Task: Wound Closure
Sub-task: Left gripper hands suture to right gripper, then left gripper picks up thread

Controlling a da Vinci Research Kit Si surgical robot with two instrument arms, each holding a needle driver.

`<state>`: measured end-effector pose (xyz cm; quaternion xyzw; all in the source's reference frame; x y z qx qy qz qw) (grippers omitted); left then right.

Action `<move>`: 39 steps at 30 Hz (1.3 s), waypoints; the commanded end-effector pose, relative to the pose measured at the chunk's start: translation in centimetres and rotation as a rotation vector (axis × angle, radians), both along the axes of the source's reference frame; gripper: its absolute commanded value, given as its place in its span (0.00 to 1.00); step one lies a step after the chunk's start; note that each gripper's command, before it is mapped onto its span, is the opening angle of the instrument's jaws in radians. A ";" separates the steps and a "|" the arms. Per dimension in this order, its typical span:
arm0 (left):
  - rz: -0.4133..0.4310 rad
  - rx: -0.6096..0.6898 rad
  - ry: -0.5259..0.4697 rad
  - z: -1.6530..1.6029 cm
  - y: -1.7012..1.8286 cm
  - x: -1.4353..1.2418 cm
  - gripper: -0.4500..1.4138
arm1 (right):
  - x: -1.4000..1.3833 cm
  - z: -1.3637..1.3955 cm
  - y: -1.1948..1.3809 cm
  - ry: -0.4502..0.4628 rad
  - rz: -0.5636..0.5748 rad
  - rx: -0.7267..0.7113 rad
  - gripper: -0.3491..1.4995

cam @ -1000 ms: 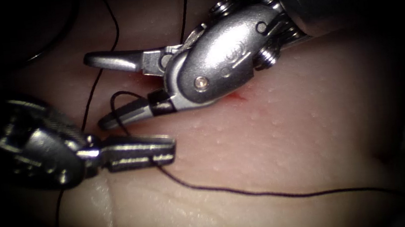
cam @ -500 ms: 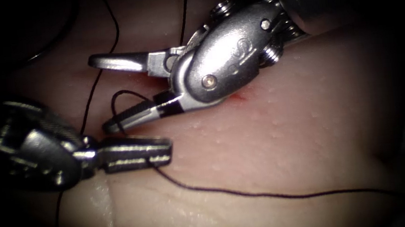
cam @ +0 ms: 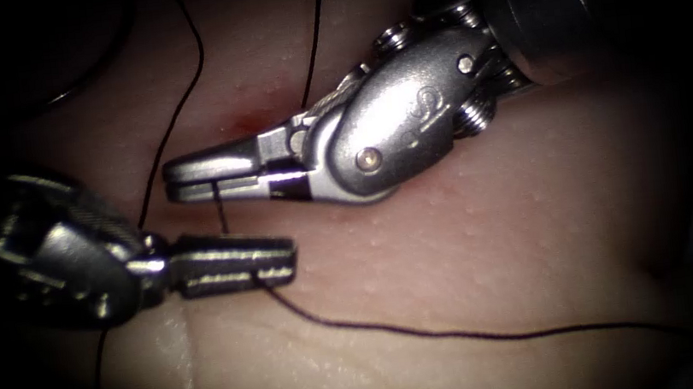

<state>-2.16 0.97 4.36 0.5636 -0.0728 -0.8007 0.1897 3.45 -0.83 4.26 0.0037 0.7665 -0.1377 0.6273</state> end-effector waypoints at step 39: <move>-0.346 -0.399 0.354 0.06 -0.26 -0.73 0.81 | -0.51 0.87 0.50 -0.487 0.147 0.457 0.00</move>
